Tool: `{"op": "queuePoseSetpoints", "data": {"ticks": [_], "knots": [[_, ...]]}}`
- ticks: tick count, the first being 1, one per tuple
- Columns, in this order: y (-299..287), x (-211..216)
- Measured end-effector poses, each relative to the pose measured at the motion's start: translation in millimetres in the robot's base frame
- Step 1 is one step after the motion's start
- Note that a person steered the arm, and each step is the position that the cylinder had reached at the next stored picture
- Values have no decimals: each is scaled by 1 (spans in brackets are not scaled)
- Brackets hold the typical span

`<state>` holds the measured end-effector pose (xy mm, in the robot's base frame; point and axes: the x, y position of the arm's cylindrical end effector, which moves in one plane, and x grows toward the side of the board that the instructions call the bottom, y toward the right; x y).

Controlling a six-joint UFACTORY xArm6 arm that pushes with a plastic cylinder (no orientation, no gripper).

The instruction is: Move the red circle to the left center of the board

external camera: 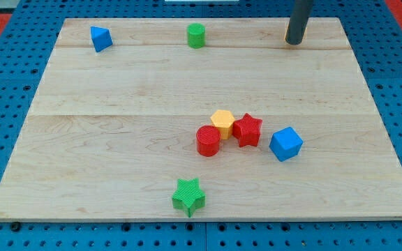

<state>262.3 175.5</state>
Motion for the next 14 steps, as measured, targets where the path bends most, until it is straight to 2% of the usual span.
{"op": "queuePoseSetpoints", "data": {"ticks": [1,3,4,5,6,9,10,11,13,14], "knots": [[0,17],[-23,156],[-61,189],[-72,235],[-117,249],[-280,239],[-300,233],[-288,223],[-301,205],[-277,186]]}}
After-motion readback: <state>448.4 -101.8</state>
